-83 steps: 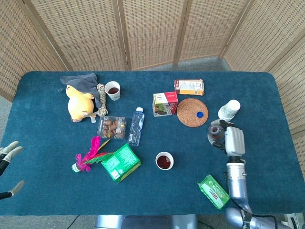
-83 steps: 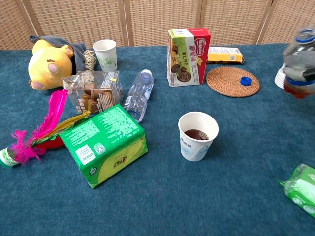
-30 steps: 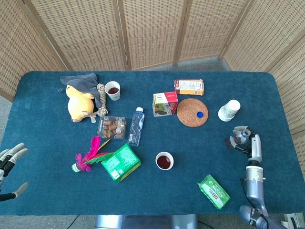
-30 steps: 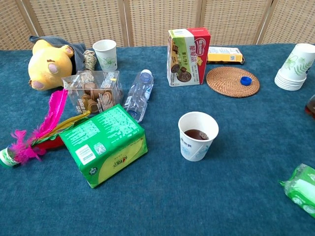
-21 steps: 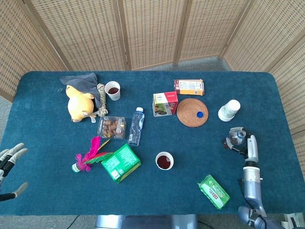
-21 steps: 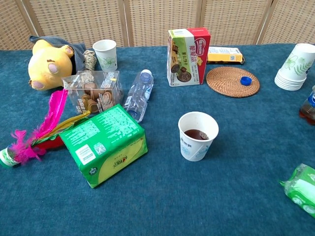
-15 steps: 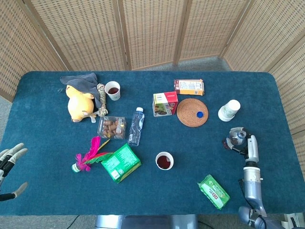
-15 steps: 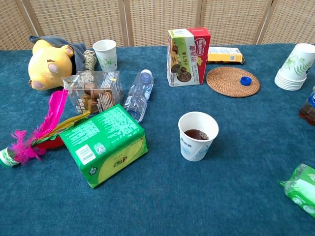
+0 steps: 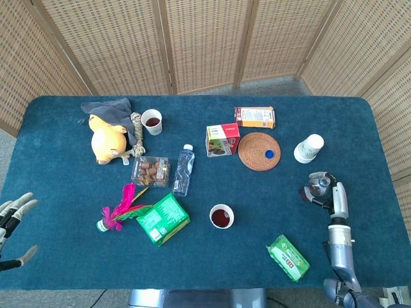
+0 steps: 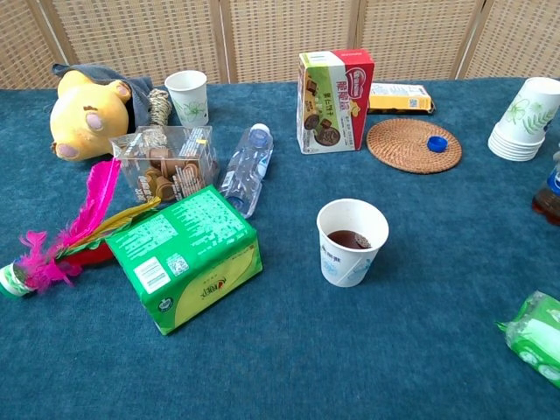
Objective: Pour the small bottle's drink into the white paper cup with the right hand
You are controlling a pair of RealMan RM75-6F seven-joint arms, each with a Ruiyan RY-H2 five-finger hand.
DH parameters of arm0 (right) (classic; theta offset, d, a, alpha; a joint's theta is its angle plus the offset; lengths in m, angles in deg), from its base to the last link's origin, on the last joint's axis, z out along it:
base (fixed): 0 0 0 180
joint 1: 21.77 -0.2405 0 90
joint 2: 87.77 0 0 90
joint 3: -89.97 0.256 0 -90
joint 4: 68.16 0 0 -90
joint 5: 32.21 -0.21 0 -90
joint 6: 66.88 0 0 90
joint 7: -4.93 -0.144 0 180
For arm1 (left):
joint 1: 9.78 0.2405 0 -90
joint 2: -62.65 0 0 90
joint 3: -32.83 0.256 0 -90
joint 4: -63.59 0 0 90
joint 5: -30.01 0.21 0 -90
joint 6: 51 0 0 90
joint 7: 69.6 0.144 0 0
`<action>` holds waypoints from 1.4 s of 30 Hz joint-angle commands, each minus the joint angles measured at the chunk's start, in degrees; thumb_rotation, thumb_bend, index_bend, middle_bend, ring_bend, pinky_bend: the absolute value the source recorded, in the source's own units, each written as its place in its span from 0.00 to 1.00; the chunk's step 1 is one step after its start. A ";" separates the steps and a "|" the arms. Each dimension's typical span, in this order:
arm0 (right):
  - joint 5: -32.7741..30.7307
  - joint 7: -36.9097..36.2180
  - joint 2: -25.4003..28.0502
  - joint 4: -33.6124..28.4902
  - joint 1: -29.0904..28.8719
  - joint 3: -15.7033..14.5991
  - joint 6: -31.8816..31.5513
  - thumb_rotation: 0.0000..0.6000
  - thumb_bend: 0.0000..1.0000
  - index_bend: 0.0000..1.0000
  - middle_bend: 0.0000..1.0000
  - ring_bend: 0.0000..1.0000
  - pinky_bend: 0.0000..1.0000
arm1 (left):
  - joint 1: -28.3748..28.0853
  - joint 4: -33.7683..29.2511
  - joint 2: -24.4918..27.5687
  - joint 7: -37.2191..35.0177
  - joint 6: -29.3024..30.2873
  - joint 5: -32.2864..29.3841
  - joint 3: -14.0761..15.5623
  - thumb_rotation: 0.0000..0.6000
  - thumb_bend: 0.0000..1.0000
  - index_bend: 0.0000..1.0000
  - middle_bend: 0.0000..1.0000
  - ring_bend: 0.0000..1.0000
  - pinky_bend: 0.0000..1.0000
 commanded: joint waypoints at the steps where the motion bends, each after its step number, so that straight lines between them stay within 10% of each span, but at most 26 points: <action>1: 1.10 -1.81 0.07 0.66 0.00 -0.90 -0.10 1.00 0.75 0.39 0.29 0.14 0.46 | 0.02 0.03 0.03 -0.04 0.05 0.10 0.05 1.00 0.37 0.00 0.00 0.00 0.00; 14: 2.52 -4.11 0.89 0.79 -0.16 -2.51 0.70 1.00 0.10 0.05 0.00 0.00 0.23 | 0.03 0.15 0.00 -0.14 0.18 0.13 0.04 1.00 0.37 0.00 0.00 0.00 0.00; 30: 3.46 -4.97 1.15 0.91 0.63 -3.50 -1.05 0.85 0.03 0.00 0.00 0.00 0.21 | -0.05 0.15 0.02 -0.10 0.10 0.30 0.11 1.00 0.37 0.00 0.00 0.00 0.00; 42: 4.14 -4.76 0.69 2.06 0.77 -4.26 -1.76 0.71 0.03 0.00 0.00 0.00 0.01 | -0.02 0.23 -0.01 -0.13 0.20 0.34 0.13 1.00 0.37 0.00 0.00 0.00 0.00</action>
